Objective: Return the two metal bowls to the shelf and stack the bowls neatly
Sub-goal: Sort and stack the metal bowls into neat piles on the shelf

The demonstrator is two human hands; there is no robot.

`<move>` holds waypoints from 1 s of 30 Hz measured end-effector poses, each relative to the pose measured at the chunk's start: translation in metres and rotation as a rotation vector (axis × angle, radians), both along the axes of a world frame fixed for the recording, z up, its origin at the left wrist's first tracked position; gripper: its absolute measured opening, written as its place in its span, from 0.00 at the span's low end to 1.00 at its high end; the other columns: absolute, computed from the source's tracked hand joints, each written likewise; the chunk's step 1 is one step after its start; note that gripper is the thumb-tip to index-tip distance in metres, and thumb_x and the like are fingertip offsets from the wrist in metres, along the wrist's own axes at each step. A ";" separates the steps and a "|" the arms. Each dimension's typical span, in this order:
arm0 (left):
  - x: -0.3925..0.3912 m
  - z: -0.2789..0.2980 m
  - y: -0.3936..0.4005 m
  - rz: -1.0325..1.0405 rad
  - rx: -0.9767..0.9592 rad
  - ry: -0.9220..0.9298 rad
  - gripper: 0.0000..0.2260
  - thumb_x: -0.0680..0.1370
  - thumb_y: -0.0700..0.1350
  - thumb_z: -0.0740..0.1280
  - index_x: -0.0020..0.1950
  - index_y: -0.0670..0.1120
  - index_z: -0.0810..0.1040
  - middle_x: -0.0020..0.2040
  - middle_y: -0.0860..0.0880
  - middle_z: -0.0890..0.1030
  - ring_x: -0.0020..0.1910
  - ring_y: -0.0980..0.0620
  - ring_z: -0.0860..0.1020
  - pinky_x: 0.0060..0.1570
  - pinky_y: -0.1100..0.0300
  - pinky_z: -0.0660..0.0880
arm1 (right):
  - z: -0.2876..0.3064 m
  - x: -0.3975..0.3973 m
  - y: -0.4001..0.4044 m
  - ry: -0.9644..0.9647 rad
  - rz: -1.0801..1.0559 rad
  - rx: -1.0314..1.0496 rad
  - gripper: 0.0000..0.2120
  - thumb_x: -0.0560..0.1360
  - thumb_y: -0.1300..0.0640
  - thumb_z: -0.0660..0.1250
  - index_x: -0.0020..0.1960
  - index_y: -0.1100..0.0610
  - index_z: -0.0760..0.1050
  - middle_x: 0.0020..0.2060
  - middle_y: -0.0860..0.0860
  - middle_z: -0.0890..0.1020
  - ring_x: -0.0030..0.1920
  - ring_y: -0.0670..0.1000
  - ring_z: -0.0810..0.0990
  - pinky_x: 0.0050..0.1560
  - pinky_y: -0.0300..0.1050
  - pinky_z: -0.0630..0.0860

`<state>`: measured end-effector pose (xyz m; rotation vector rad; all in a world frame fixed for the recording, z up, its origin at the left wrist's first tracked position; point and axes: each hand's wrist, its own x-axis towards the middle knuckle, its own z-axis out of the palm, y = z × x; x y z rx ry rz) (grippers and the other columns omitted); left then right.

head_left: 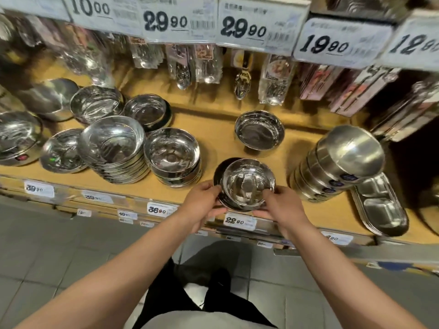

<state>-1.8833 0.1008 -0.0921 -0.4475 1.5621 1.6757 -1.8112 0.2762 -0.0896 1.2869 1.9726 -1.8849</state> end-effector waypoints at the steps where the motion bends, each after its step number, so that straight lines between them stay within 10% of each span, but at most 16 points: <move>1: 0.000 -0.001 0.001 -0.015 -0.016 0.012 0.11 0.83 0.40 0.63 0.66 0.41 0.76 0.53 0.44 0.87 0.51 0.48 0.86 0.44 0.56 0.85 | 0.002 0.002 0.000 0.006 -0.016 -0.049 0.12 0.81 0.61 0.62 0.63 0.60 0.77 0.54 0.57 0.86 0.41 0.55 0.89 0.48 0.50 0.85; 9: 0.004 0.010 -0.009 -0.043 -0.100 0.064 0.14 0.81 0.34 0.65 0.66 0.42 0.74 0.56 0.42 0.84 0.46 0.47 0.87 0.38 0.61 0.83 | 0.028 0.020 0.001 0.166 -0.199 -0.334 0.06 0.82 0.65 0.61 0.53 0.58 0.75 0.39 0.53 0.88 0.42 0.55 0.89 0.37 0.43 0.84; 30: 0.037 0.106 -0.187 0.202 -0.104 0.121 0.19 0.77 0.30 0.67 0.65 0.44 0.74 0.50 0.40 0.87 0.48 0.40 0.86 0.43 0.49 0.85 | -0.018 -0.011 -0.038 0.133 -0.286 -0.459 0.14 0.83 0.61 0.63 0.65 0.67 0.74 0.52 0.61 0.84 0.50 0.54 0.85 0.39 0.39 0.84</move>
